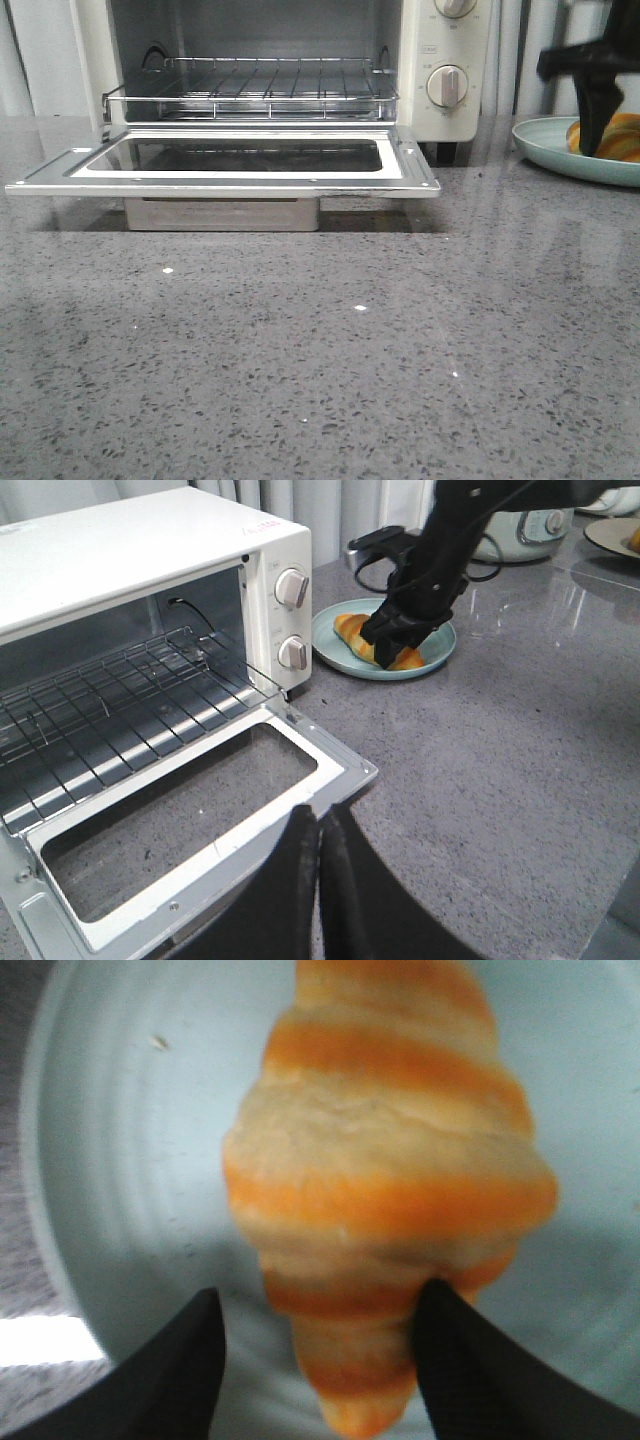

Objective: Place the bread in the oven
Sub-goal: 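Reach the right gripper to the croissant on the blue plate and grasp it, then carry the croissant with the right gripper into the oven onto the rack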

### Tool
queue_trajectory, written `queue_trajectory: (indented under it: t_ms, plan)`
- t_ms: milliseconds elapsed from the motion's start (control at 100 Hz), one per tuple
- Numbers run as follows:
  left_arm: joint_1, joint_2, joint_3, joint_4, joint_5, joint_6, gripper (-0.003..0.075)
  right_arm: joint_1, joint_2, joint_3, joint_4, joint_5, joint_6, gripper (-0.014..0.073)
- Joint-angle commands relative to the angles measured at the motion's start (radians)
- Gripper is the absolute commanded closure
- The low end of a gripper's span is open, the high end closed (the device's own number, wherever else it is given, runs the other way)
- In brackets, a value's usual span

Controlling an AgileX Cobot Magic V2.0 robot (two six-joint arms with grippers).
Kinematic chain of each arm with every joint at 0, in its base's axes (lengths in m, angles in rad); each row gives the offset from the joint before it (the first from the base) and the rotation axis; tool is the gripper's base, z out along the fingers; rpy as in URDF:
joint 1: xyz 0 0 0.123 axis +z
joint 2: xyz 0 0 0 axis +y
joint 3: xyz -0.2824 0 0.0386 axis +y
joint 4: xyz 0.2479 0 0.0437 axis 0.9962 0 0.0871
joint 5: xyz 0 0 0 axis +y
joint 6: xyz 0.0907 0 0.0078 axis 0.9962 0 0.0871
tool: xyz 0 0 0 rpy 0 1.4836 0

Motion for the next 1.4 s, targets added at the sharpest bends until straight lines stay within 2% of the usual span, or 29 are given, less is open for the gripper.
queue_trajectory:
  t_ms: [0, 160, 250, 400, 620, 760, 900, 1050, 1140, 1220, 1390]
  plan:
    - [-0.002, -0.001, -0.034, -0.018, -0.043, -0.002, 0.0742, -0.002, -0.011, -0.036, -0.033, 0.006, 0.034, 0.0274]
    - [-0.002, -0.001, -0.026, -0.014, -0.038, -0.002, 0.0742, -0.002, -0.008, -0.036, -0.065, -0.025, 0.034, 0.0490]
    - [-0.002, -0.001, -0.020, -0.013, -0.045, -0.002, 0.0742, -0.002, -0.010, -0.036, -0.084, -0.024, 0.034, 0.0671]
    - [-0.002, -0.001, -0.019, -0.012, -0.051, -0.002, 0.0742, -0.005, -0.067, -0.036, -0.087, -0.074, 0.032, 0.0659]
    - [-0.002, -0.001, -0.019, -0.012, -0.051, -0.002, 0.0742, 0.022, -0.352, -0.037, -0.087, -0.234, 0.009, 0.0659]
    - [-0.002, -0.001, -0.019, -0.012, -0.064, -0.002, 0.0742, 0.115, -0.515, -0.037, -0.085, -0.285, -0.057, 0.0660]
    - [-0.017, -0.001, -0.019, -0.009, -0.108, -0.002, 0.0742, 0.291, -0.600, -0.037, -0.077, -0.340, -0.156, 0.0660]
    - [-0.057, -0.001, -0.019, 0.012, -0.159, -0.002, 0.0742, 0.526, -0.584, -0.037, -0.076, -0.360, -0.279, 0.0661]
    - [-0.072, -0.001, -0.019, 0.016, -0.170, -0.002, 0.0742, 0.618, -0.530, -0.037, -0.082, -0.365, -0.321, 0.0661]
    - [-0.076, -0.001, -0.019, 0.016, -0.167, -0.002, 0.0742, 0.652, -0.465, -0.037, -0.105, -0.369, -0.320, 0.0661]
    - [-0.076, -0.001, -0.019, 0.016, -0.141, -0.002, 0.0742, 0.656, -0.319, -0.039, -0.125, -0.365, -0.320, 0.0661]
